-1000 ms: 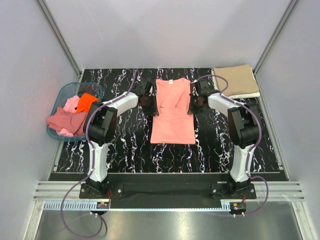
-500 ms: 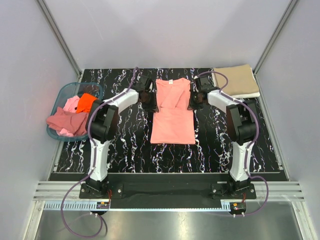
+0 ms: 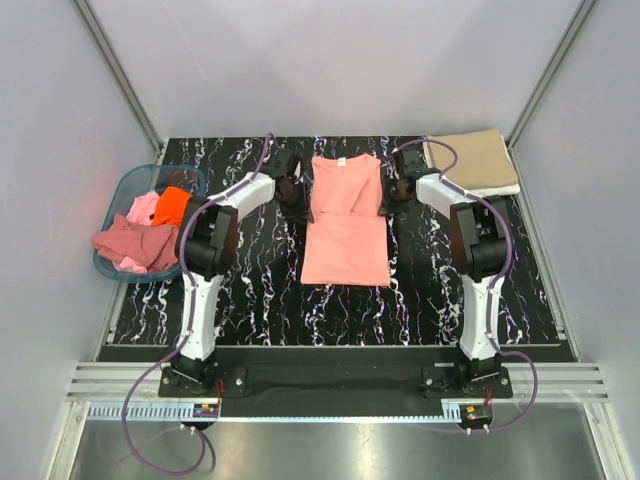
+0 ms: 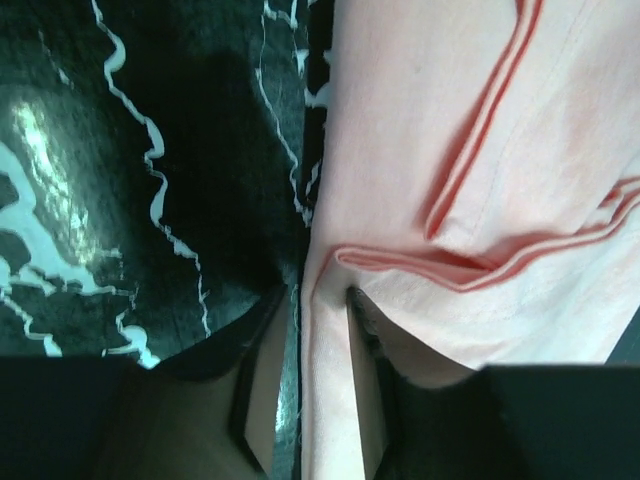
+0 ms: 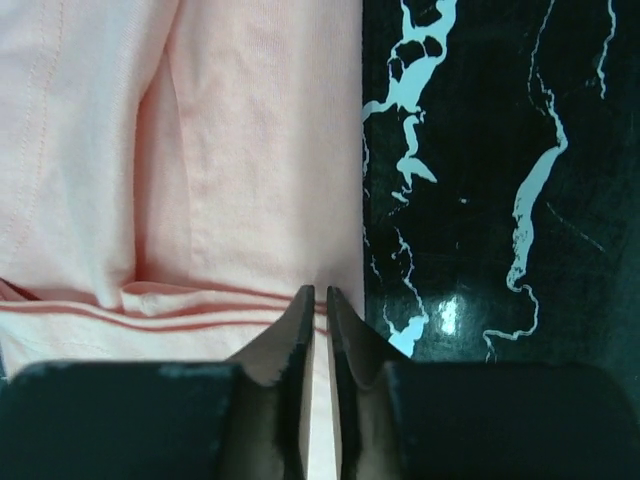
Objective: Fold and stack the t-shirts
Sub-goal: Fold the tshirt
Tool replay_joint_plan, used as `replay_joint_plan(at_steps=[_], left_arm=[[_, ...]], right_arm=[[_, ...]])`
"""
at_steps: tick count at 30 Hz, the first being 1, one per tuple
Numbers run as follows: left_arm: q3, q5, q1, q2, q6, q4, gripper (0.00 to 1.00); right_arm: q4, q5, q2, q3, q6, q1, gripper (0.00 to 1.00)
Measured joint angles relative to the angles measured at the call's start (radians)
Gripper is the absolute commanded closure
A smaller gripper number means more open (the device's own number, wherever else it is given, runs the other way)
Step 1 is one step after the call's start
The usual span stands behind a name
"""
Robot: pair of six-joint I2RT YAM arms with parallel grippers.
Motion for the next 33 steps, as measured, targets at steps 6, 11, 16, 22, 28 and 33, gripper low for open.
replay_joint_plan(at_steps=[6, 11, 16, 22, 28, 33], left_arm=[[-0.073, -0.005, 0.0, -0.131, 0.035, -0.061, 0.57], [-0.308, 0.042, 0.0, -0.415, 0.053, -0.035, 0.53], [-0.618, 0.142, -0.005, -0.644, 0.033, 0.061, 0.49], [-0.917, 0.242, -0.014, -0.697, -0.054, 0.219, 0.48], [-0.959, 0.273, -0.031, -0.675, -0.1, 0.335, 0.48], [-0.979, 0.273, -0.041, -0.638, -0.126, 0.419, 0.49]], right_arm=[[-0.09, 0.0, -0.077, 0.01, 0.072, 0.0, 0.5], [-0.114, -0.018, -0.346, -0.194, 0.178, 0.0, 0.44], [-0.117, -0.04, -0.573, -0.454, 0.272, 0.0, 0.42], [-0.12, -0.084, -0.689, -0.71, 0.356, -0.003, 0.4], [-0.034, -0.134, -0.726, -0.826, 0.412, -0.003, 0.4], [0.072, -0.175, -0.715, -0.903, 0.447, -0.003, 0.42]])
